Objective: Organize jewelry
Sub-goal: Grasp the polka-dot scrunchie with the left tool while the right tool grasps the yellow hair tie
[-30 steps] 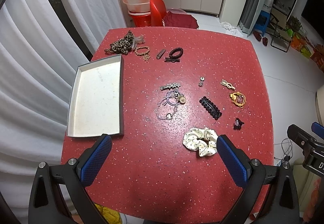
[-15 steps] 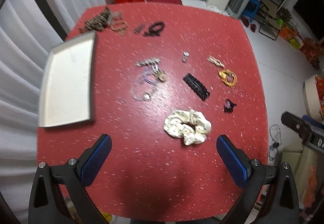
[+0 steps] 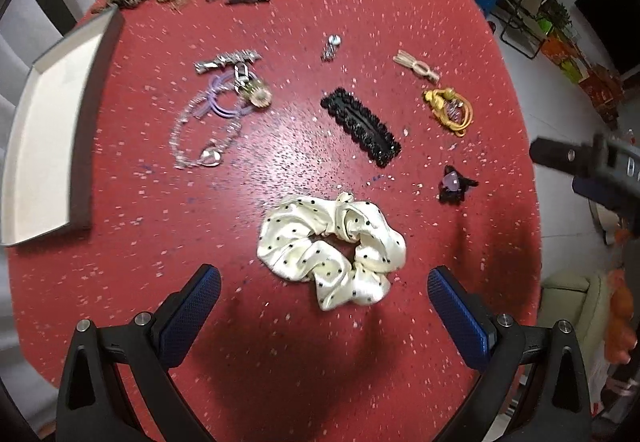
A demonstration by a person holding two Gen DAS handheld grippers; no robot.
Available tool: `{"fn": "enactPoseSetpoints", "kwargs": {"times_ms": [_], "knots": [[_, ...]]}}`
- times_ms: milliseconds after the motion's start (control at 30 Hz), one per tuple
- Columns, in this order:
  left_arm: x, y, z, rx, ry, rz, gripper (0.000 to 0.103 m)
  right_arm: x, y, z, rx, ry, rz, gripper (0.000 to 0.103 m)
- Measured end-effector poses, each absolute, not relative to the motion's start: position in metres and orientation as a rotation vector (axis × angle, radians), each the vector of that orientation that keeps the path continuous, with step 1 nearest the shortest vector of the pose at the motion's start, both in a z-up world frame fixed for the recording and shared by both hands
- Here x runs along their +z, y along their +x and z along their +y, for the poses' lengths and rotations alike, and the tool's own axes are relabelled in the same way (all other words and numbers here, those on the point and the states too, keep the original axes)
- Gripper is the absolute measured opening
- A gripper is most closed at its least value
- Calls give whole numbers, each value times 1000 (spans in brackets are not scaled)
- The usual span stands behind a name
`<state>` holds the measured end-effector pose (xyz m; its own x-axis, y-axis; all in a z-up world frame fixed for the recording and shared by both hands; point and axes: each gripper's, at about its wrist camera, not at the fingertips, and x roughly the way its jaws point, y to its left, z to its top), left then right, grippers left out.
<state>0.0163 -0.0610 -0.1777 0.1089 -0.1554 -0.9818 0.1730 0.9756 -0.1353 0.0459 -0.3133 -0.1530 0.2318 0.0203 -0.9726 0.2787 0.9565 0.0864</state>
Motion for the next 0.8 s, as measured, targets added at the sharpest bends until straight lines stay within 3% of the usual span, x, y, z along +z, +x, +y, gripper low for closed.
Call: {"fn": "enactPoseSetpoints", "kwargs": {"times_ms": [233,333,800], "knots": [[-214,29,-60,-182,9,1454,103,-190,76,-326,-183,324,1347,102],[-226,33,-63,-168,3,1448,103,-201,87,-324,-174,307,1345,95],[-233,44,-83,-139,38,1382,100,-227,116,-308,-127,290,1339,42]]}}
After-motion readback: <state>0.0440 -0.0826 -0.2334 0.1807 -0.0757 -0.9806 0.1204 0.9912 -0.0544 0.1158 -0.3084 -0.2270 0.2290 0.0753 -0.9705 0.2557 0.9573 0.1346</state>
